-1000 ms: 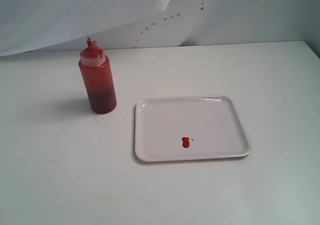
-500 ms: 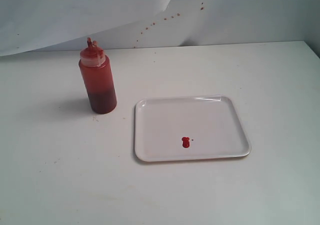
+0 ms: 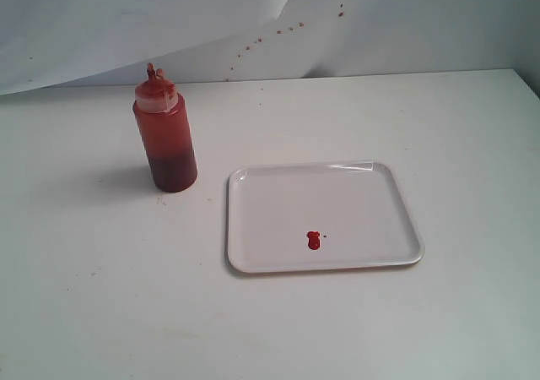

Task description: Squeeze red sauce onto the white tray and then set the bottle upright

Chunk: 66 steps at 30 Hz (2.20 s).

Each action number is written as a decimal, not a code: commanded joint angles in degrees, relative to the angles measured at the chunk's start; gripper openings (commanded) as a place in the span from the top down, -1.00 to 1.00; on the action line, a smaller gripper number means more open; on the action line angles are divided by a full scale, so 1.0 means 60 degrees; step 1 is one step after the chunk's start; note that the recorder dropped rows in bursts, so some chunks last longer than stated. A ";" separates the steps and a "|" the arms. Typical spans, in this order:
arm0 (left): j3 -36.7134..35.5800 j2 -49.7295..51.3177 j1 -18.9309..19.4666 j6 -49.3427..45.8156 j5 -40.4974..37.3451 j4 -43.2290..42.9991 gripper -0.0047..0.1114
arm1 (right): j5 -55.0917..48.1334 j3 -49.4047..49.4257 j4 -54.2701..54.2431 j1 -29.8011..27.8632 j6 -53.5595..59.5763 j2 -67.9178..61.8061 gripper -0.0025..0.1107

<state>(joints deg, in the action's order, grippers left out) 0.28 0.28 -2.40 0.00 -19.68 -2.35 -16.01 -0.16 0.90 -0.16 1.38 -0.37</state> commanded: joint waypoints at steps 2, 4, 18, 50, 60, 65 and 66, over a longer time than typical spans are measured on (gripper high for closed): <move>-0.0047 -0.0047 0.0032 -0.0089 0.0125 0.0078 0.92 | -0.0380 0.0027 -0.0012 -0.0074 -0.0038 0.0062 0.96; -0.0047 -0.0047 0.0032 -0.0089 0.0125 0.0078 0.92 | -0.0380 0.0027 -0.0012 -0.0074 -0.0038 0.0062 0.96; -0.0047 -0.0047 0.0032 -0.0089 0.0125 0.0078 0.92 | -0.0579 0.0027 -0.0012 -0.0080 -0.0038 0.0062 0.96; -0.0047 -0.0047 0.0032 -0.0100 0.0125 0.0078 0.92 | -0.0579 0.0027 -0.0084 -0.0081 -0.0038 0.0062 0.96; -0.0047 -0.0047 0.0032 -0.0101 0.0125 0.0078 0.92 | -0.0579 0.0027 -0.0084 -0.0081 -0.0038 0.0062 0.96; -0.0047 -0.0047 0.0032 -0.0101 0.0125 0.0078 0.92 | -0.0579 0.0027 -0.0084 -0.0081 -0.0038 0.0062 0.96; -0.0047 -0.0047 0.0032 -0.0101 0.0125 0.0078 0.92 | -0.0579 0.0027 -0.0084 -0.0081 -0.0038 0.0062 0.96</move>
<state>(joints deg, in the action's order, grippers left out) 0.28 0.28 -2.40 0.00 -19.68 -2.35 -19.59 -0.16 0.66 -0.57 1.27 -0.37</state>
